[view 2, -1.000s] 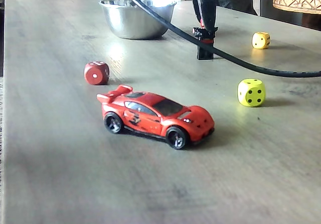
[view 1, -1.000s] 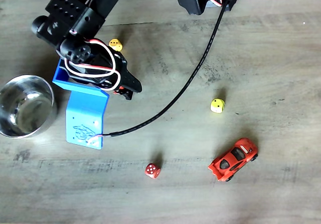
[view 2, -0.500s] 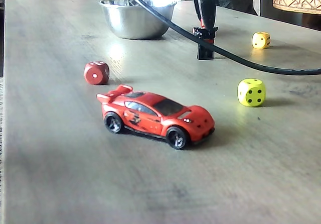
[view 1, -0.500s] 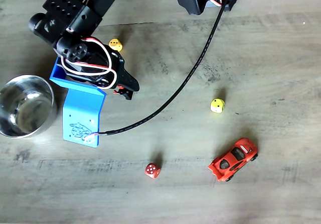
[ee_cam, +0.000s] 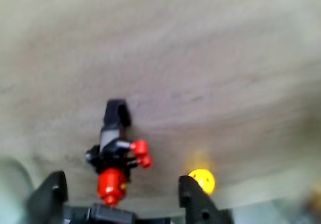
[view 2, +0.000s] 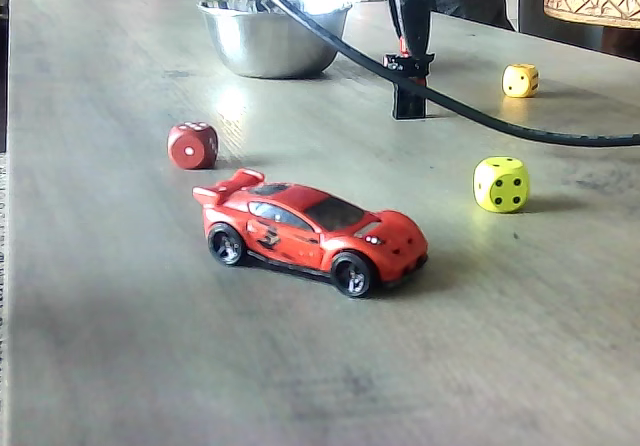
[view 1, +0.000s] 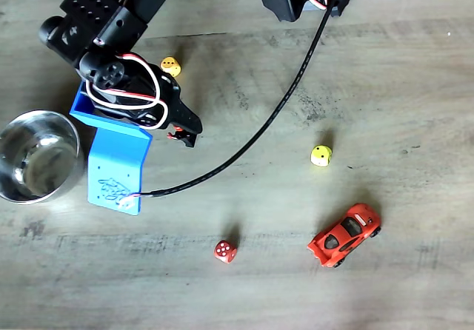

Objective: Pick up the lego figure and place in bowl

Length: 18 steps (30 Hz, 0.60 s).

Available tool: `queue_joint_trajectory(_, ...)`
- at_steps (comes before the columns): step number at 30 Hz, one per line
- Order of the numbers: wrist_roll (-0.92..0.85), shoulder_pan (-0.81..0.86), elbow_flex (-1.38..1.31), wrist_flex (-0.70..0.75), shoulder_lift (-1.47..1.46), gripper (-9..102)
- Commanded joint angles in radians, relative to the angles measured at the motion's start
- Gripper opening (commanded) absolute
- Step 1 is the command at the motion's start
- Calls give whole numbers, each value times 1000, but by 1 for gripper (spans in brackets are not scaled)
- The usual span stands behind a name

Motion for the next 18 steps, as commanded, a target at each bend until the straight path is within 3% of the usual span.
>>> queue_joint_trajectory(1, -6, 8, -46, -57, 5, 26)
queue_joint_trajectory(18, -6, -5, -23, -95, -43, 26)
